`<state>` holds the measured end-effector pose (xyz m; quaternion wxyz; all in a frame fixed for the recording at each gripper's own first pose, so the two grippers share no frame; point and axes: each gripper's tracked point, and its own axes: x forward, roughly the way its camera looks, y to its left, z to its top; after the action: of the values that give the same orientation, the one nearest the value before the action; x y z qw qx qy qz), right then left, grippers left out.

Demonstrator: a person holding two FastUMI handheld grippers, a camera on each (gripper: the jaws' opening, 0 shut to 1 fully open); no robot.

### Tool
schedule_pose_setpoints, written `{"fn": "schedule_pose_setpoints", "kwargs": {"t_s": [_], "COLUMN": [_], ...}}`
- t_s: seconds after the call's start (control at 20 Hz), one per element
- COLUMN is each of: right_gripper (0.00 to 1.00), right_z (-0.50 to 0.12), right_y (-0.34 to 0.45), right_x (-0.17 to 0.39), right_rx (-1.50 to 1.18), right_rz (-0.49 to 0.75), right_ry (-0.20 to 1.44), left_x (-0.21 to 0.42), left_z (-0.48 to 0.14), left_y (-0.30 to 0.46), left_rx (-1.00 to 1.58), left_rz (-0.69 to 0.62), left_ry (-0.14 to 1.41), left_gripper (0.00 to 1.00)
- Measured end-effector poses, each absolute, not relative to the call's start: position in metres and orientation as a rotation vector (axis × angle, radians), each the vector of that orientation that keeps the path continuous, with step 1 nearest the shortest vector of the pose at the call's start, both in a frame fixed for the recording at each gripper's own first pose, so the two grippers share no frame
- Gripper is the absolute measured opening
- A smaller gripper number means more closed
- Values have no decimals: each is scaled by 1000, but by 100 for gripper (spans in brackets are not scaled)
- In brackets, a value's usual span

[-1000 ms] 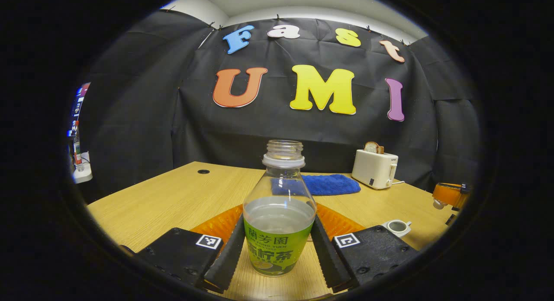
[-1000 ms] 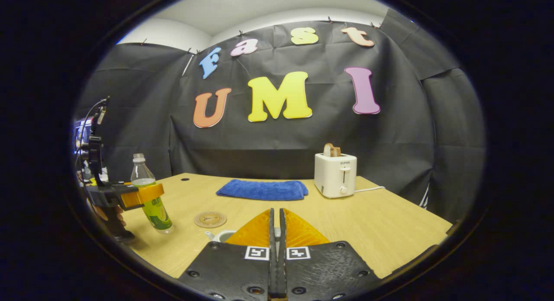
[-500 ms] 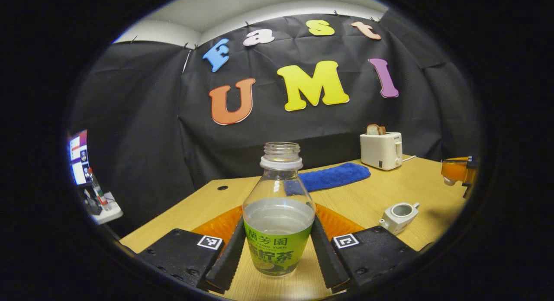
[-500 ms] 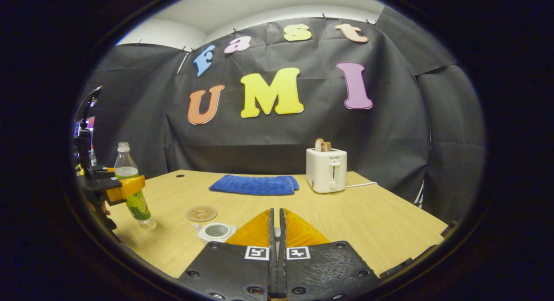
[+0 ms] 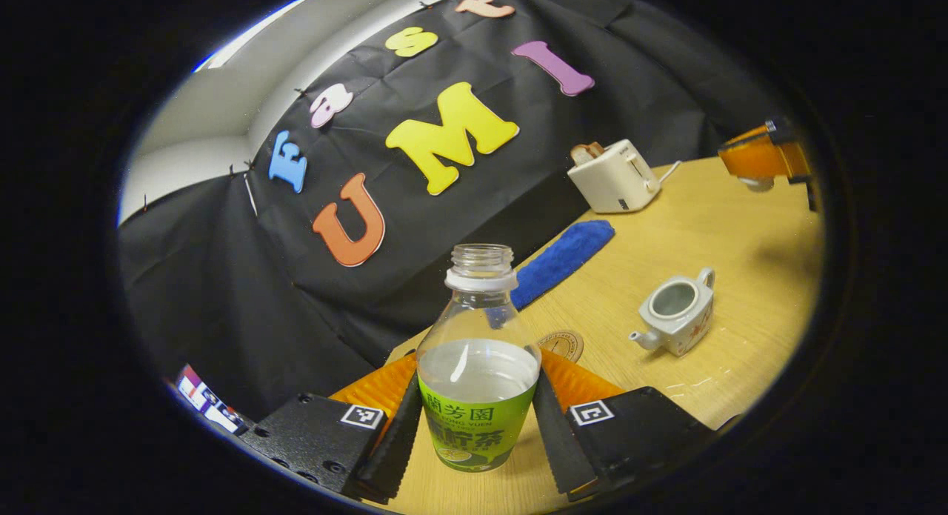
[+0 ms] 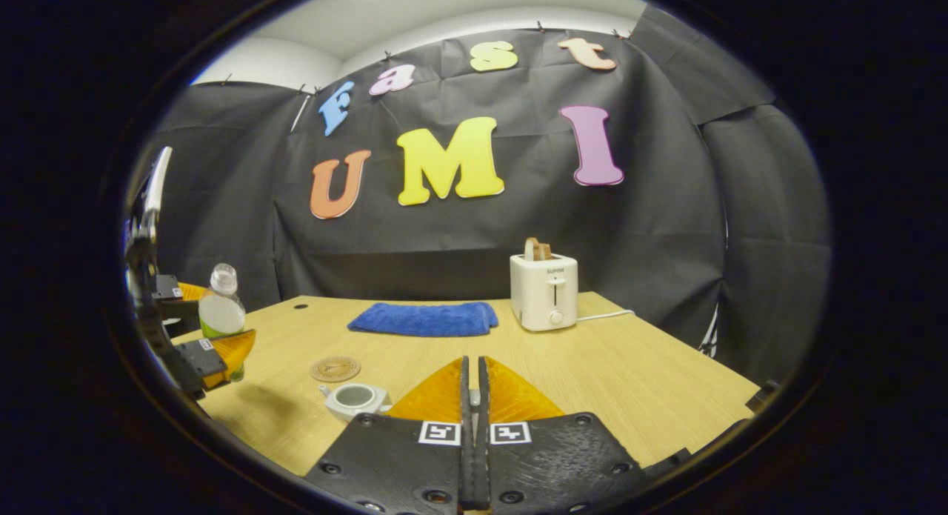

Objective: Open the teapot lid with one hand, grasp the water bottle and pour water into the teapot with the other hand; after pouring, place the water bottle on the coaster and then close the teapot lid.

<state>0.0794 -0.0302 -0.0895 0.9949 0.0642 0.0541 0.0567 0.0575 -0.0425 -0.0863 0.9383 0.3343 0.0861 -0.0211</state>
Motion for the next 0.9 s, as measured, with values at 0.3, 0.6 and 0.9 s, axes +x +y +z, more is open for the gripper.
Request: {"fn": "schedule_pose_setpoints", "kwargs": {"t_s": [0.3,0.6,0.9], "right_gripper": [0,0,0], "right_z": [-97,-91,-88], "right_y": [-44,-65,-81], "right_x": [85,85,84], "right_rx": [113,101,103], "right_rz": [70,13,-23], "right_ry": [119,98,85], "left_x": [72,77,82], "left_z": [-118,-125,-110], "left_y": [-54,-63,-75], "left_rx": [975,1213,1492], "left_rz": [-75,-122,-174], "left_ry": [241,273,244], "left_gripper": [76,76,73]}}
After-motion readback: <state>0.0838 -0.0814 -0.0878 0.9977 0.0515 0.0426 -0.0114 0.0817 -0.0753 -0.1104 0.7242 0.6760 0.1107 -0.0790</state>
